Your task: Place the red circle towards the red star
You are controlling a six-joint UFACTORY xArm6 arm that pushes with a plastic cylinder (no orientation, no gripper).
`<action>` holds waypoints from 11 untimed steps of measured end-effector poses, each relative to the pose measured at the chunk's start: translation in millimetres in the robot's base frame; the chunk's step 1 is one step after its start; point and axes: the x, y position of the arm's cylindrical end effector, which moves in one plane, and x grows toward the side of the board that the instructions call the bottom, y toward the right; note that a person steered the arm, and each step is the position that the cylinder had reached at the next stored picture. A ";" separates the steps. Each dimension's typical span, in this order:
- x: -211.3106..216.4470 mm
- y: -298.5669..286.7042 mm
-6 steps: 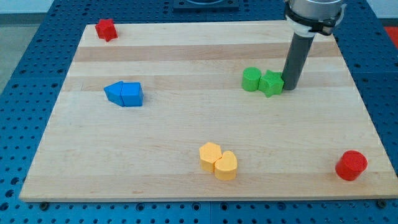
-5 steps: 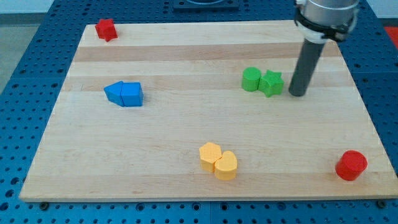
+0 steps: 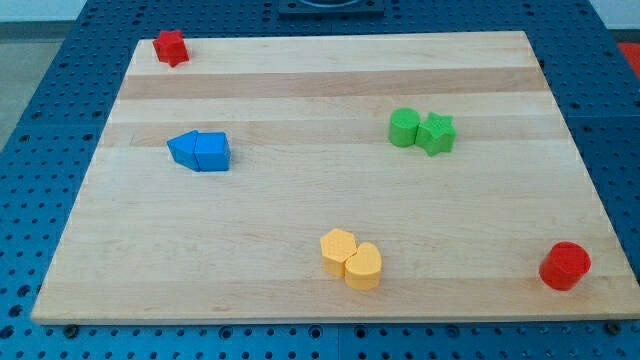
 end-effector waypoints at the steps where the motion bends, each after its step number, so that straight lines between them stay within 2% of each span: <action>1: 28.5 -6.3; 4: 28.6 -83.9; 6: -17.9 -88.0; 8: -20.4 -139.0; 11: 2.9 -146.6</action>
